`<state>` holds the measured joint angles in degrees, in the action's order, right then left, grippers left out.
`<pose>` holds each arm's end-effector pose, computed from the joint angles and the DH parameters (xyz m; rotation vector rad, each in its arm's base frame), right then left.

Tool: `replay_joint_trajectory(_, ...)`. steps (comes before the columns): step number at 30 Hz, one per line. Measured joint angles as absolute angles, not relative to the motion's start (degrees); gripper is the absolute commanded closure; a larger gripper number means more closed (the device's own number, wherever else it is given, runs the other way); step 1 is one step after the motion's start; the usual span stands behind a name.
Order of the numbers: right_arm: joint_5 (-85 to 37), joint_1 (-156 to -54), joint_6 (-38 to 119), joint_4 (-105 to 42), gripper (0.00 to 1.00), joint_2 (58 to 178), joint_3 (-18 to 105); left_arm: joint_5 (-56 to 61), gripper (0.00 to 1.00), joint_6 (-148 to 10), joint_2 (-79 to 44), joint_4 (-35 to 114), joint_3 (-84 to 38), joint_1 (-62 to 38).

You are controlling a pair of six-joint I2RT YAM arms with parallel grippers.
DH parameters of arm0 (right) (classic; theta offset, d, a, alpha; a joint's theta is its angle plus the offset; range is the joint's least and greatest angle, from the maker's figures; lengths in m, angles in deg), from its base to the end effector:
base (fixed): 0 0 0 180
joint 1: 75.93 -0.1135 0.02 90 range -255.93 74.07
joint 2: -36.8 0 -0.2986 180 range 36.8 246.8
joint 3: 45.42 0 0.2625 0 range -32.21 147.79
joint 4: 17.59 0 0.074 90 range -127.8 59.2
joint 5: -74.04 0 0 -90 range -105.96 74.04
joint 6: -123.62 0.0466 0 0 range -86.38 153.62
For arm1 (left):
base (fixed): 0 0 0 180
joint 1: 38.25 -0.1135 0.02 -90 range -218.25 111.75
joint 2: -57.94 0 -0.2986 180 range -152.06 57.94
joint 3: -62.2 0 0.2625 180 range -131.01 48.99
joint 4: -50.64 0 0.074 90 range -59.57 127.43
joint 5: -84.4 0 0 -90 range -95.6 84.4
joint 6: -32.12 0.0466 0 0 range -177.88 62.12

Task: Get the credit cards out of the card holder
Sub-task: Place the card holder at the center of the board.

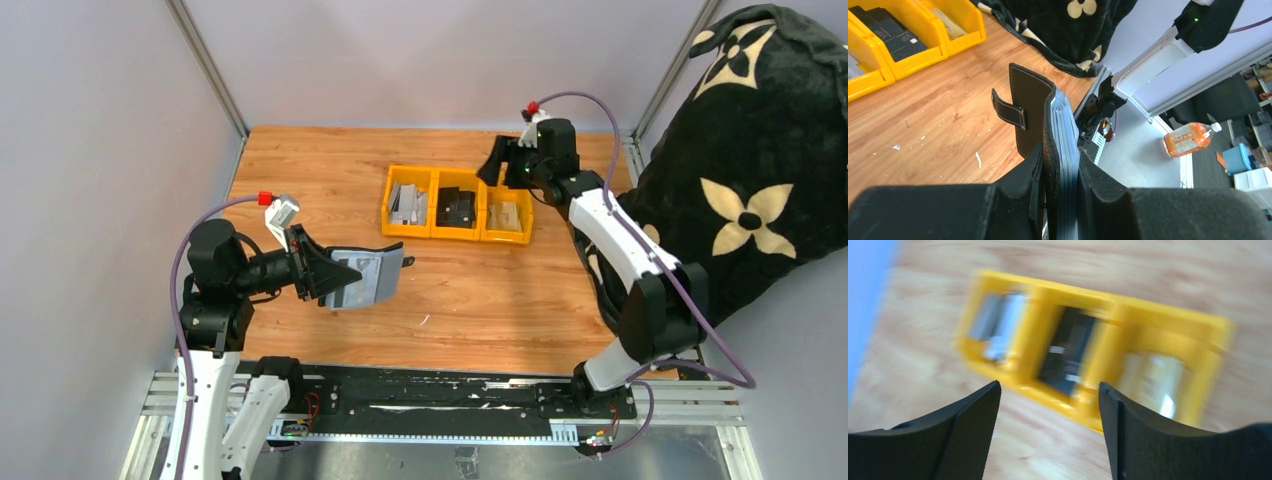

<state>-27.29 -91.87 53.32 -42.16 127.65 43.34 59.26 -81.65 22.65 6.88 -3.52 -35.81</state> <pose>0.3761 0.1169 0.3488 -0.0588 2.0769 0.5874 0.0920 -0.0461 0.3973 0.5135 1.7896 -1.3278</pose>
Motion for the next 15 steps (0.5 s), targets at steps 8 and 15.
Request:
replay_joint_trajectory(8,-66.39,-105.79,58.43,-19.47,0.22,122.58,43.27,61.58,0.81,-80.17,22.26,6.36,-3.52,-35.81)
replay_joint_trajectory(15,-83.72,-120.88,59.96,-12.24,0.19,123.06,43.36,63.61,0.80,-76.93,22.26,4.28,-3.52,-35.81)
